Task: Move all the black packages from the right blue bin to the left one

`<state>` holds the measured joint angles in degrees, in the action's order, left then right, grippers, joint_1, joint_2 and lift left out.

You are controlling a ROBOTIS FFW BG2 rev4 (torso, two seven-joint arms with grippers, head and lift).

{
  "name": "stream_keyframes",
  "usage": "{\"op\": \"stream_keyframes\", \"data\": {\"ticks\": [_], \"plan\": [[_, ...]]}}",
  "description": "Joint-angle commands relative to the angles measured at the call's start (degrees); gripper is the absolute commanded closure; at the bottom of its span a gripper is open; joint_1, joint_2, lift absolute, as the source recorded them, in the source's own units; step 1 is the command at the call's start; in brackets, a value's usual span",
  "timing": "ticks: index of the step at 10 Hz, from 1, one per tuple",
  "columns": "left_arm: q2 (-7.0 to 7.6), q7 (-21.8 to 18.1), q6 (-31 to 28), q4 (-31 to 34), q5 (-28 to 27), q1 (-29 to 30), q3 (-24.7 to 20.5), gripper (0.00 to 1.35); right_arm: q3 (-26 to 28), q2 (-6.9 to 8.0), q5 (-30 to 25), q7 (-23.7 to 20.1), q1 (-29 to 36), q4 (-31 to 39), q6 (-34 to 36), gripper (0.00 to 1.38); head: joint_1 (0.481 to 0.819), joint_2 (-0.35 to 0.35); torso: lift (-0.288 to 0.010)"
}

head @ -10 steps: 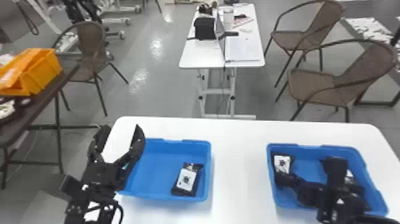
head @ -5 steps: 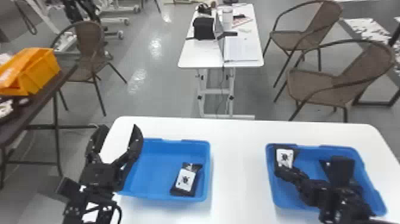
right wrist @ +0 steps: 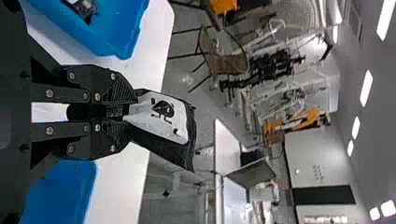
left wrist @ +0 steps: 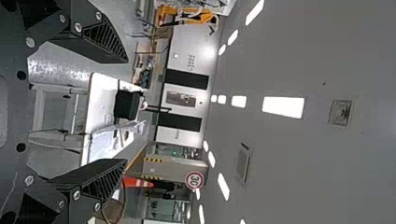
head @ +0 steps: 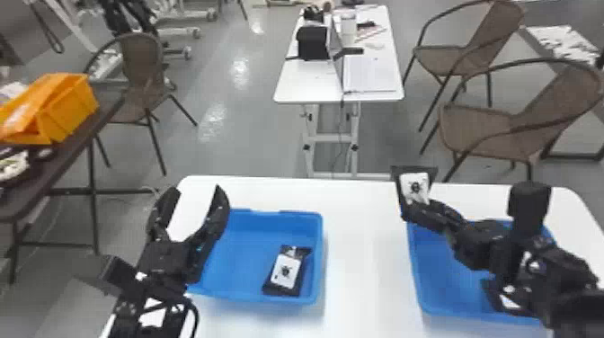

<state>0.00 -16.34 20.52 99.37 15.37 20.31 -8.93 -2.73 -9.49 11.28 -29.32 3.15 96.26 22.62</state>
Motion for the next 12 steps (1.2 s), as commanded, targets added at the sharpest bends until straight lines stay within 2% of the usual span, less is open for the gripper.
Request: {"op": "stream_keyframes", "data": {"ticks": [1, 2, 3, 4, 5, 6, 7, 9, 12], "plan": [[-0.15, 0.00, -5.05, 1.36, 2.47, -0.88, 1.28, 0.29, -3.08, 0.00, -1.87, -4.08, -5.35, 0.34, 1.72, 1.03, 0.695, 0.156, 0.000], [-0.15, -0.18, -9.01, 2.50, 3.88, -2.03, 2.69, 0.29, -5.71, 0.08, -2.84, -7.59, -8.95, -0.72, 2.34, 1.03, 0.695, 0.167, 0.000], [0.26, -1.23, -13.14, 3.11, 6.52, -3.61, 4.27, 0.29, -8.17, 0.61, -1.96, -9.00, -11.33, -2.04, 2.34, 1.03, 0.695, 0.185, 0.000], [2.29, -2.73, -17.79, 3.11, 10.21, -5.37, 5.76, 0.29, -10.63, 0.87, 0.41, -9.26, -13.08, -3.97, 1.28, 1.03, 0.695, 0.191, 0.000], [2.81, -5.01, -22.10, 3.29, 11.35, -7.39, 6.20, 0.29, -13.27, 0.87, 1.56, -9.35, -14.58, -5.11, 0.75, 1.03, 0.695, 0.192, 0.000], [2.20, -7.83, -25.35, 3.29, 11.35, -9.23, 5.68, 0.29, -16.17, 0.70, 3.84, -9.44, -16.25, -7.05, -0.04, 1.03, 0.695, 0.194, 0.000], [1.41, -9.58, -27.46, 3.29, 11.26, -10.73, 5.41, 0.29, -19.07, 0.52, 5.77, -9.53, -17.92, -8.98, -0.92, 1.03, 0.695, 0.199, 0.000], [2.37, -9.67, -27.81, 3.20, 11.97, -12.13, 6.56, 0.29, -23.82, 0.35, 8.15, -9.53, -20.55, -11.35, -2.06, 1.03, 0.695, 0.217, 0.000], [2.55, -9.67, -30.10, 2.41, 14.87, -12.48, 7.43, 0.29, -25.14, 0.35, 8.94, -9.53, -21.61, -12.76, -2.67, 1.03, 0.695, 0.241, 0.000]]}}
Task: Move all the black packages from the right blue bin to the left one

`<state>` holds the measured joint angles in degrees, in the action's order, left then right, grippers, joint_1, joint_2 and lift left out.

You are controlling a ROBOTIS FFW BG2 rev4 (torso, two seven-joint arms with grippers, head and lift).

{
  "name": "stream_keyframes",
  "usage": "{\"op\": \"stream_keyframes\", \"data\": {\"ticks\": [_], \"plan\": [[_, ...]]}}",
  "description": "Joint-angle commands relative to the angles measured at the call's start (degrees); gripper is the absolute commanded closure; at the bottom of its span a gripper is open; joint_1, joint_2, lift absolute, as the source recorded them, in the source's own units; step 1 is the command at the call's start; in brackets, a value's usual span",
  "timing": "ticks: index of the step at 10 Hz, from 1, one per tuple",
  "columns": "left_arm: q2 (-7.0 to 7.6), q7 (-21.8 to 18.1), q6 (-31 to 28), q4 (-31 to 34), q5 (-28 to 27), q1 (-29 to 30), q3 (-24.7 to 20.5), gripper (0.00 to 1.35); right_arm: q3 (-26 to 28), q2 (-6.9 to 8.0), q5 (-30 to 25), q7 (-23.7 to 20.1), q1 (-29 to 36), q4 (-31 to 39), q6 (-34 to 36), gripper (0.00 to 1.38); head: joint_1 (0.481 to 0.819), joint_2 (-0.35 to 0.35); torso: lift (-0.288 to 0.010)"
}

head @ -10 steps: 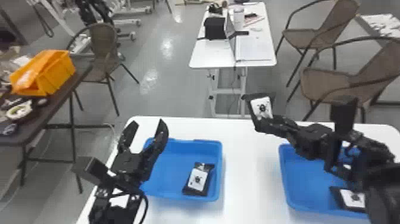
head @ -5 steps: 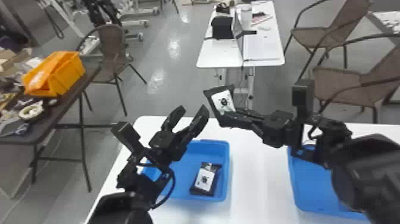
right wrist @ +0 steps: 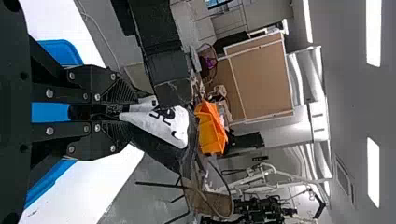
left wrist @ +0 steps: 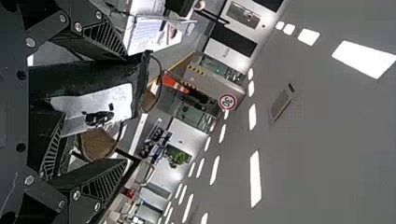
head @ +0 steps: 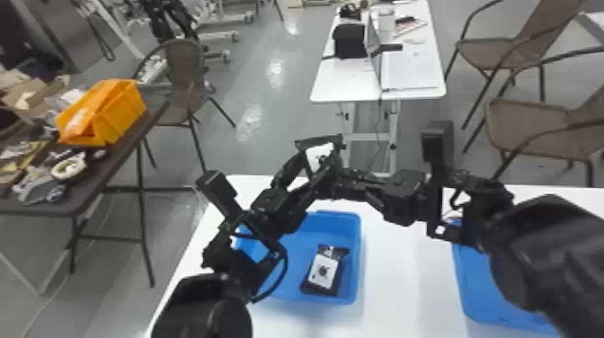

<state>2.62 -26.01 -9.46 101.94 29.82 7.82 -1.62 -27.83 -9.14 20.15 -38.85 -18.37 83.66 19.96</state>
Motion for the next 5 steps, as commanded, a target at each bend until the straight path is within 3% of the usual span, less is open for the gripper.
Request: {"op": "stream_keyframes", "data": {"ticks": [1, 5], "plan": [[0.02, 0.00, -1.09, -0.16, 1.47, -0.08, 0.21, 0.29, -0.04, 0.09, -0.02, 0.00, -0.09, -0.52, -0.10, 1.03, 0.695, 0.238, 0.000], [0.02, 0.00, -3.82, -0.60, 4.98, -0.35, 0.74, 0.38, -0.04, 0.26, 0.33, 0.17, -0.17, -1.22, -0.36, 1.03, 0.695, 0.226, 0.000]]}}
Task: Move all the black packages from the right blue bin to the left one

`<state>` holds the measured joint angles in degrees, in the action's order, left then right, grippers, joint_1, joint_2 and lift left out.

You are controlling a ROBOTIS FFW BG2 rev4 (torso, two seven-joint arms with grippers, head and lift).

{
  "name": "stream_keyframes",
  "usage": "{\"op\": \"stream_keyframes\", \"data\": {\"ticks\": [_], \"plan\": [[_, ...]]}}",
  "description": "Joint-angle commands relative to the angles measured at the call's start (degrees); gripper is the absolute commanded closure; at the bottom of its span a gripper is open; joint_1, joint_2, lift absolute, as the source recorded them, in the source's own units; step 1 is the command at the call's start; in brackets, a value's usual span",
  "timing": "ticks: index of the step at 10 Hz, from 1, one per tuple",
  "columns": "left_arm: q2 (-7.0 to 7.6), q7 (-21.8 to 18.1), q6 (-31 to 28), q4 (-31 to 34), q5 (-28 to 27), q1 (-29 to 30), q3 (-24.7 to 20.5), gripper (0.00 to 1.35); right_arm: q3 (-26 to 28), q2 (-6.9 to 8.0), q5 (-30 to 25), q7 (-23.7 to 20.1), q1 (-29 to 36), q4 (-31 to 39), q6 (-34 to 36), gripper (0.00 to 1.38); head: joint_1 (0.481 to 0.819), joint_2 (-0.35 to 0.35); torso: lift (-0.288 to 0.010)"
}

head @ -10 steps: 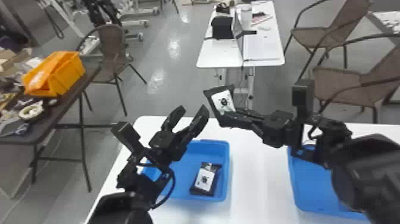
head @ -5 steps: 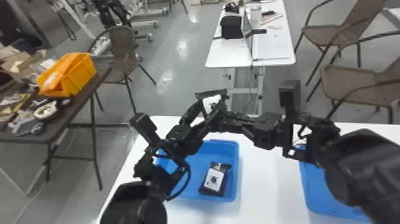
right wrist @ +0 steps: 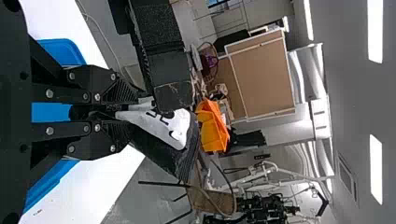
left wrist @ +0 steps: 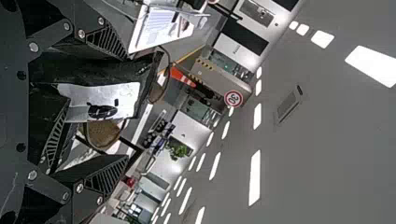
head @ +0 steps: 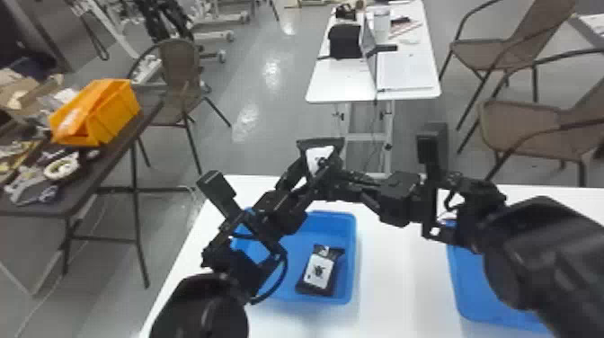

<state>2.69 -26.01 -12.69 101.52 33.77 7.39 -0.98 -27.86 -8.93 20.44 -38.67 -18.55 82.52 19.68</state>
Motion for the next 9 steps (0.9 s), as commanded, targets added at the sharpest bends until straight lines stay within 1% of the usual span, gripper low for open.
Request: {"op": "stream_keyframes", "data": {"ticks": [1, 2, 4, 5, 6, 7, 8, 9], "plan": [[-0.05, 0.00, -0.05, -0.71, 2.71, 0.17, 0.55, 0.38, 0.00, 0.06, 0.12, 0.09, -0.09, -0.08, -0.08, 1.03, 0.695, 0.224, 0.000], [-0.05, 0.00, -0.14, -1.33, 3.67, 0.08, 0.55, 0.38, 0.00, 0.23, 0.12, 0.09, -0.09, 0.01, -0.26, 1.03, 0.695, 0.220, 0.000], [-0.14, 0.00, 1.62, -2.56, 2.44, 0.61, -1.04, 0.38, 0.00, 0.23, 0.12, 0.09, -0.09, 0.54, -0.34, 1.03, 0.695, 0.220, 0.000], [-0.14, 0.00, 1.44, -2.82, 3.76, 0.70, -1.83, 0.38, 0.00, 0.23, 0.21, 0.18, -0.18, 0.54, -0.34, 1.03, 0.695, 0.229, 0.000], [-0.14, -0.09, 1.35, -2.82, 5.78, 0.44, -1.39, 0.38, 0.00, 0.23, 0.21, 0.18, -0.09, 0.36, -0.34, 1.03, 0.695, 0.241, 0.000], [-0.32, -0.27, 1.44, -2.82, 6.40, 0.17, -0.77, 0.52, 0.00, 0.23, 0.30, 0.18, -0.09, 0.36, -0.34, 1.03, 0.695, 0.245, 0.000], [-0.23, -0.18, 2.32, -2.65, 5.34, -0.18, -0.42, 1.15, 0.00, 0.23, 0.39, 0.18, 0.00, 0.19, -0.43, 1.03, 0.695, 0.243, 0.000], [-0.41, 0.79, 6.10, -2.73, 5.61, 0.17, 0.02, 1.19, 0.00, 0.23, 0.39, 0.27, 0.09, 0.10, -0.34, 1.03, 0.695, 0.237, 0.000]]}}
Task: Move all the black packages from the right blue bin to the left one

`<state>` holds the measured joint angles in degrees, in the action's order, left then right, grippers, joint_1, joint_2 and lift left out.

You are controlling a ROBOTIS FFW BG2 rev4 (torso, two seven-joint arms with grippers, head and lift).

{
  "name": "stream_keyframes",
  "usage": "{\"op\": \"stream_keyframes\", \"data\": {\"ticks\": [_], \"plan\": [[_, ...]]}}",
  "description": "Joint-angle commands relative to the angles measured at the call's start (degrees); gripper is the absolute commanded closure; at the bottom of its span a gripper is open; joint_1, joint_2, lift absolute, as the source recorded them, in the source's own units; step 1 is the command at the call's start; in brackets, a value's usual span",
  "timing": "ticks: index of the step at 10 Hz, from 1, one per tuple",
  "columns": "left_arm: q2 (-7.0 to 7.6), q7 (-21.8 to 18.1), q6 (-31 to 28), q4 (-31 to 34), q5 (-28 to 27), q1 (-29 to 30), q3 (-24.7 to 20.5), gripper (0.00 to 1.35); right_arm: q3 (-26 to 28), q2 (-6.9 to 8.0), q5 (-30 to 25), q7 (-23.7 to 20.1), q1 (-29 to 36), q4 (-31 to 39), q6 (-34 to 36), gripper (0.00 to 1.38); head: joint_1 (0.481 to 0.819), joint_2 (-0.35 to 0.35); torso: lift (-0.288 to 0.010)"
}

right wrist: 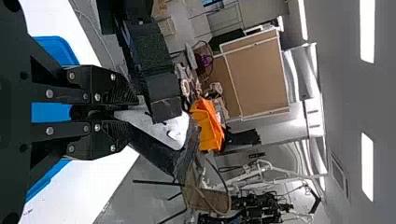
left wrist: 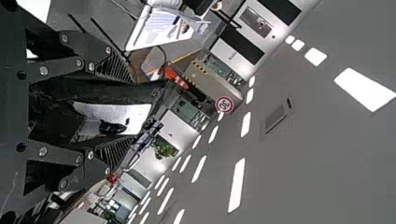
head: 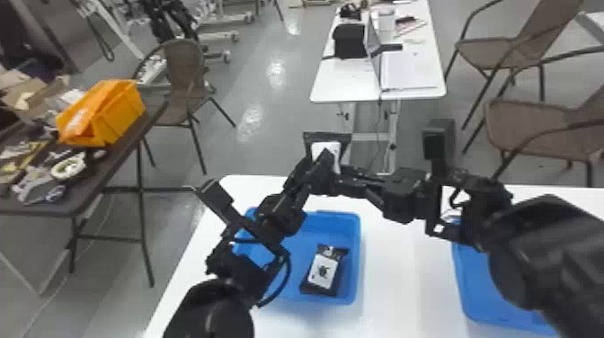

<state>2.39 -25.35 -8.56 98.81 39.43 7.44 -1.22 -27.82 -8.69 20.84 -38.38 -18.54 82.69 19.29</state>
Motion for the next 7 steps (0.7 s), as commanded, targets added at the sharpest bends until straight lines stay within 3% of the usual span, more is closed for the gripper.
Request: {"op": "stream_keyframes", "data": {"ticks": [1, 7], "plan": [[-0.28, 0.21, 0.30, 0.15, 1.79, 0.38, -0.45, 1.21, 0.04, 0.08, 0.34, 0.15, 0.17, -0.16, -0.04, 1.03, 0.695, 0.238, 0.000], [-0.90, 1.88, 7.33, 0.15, 3.55, 1.53, -0.01, 1.21, 1.63, 1.13, 2.01, 1.20, 0.88, -1.65, -2.42, 1.02, 0.695, 0.258, 0.000]]}}
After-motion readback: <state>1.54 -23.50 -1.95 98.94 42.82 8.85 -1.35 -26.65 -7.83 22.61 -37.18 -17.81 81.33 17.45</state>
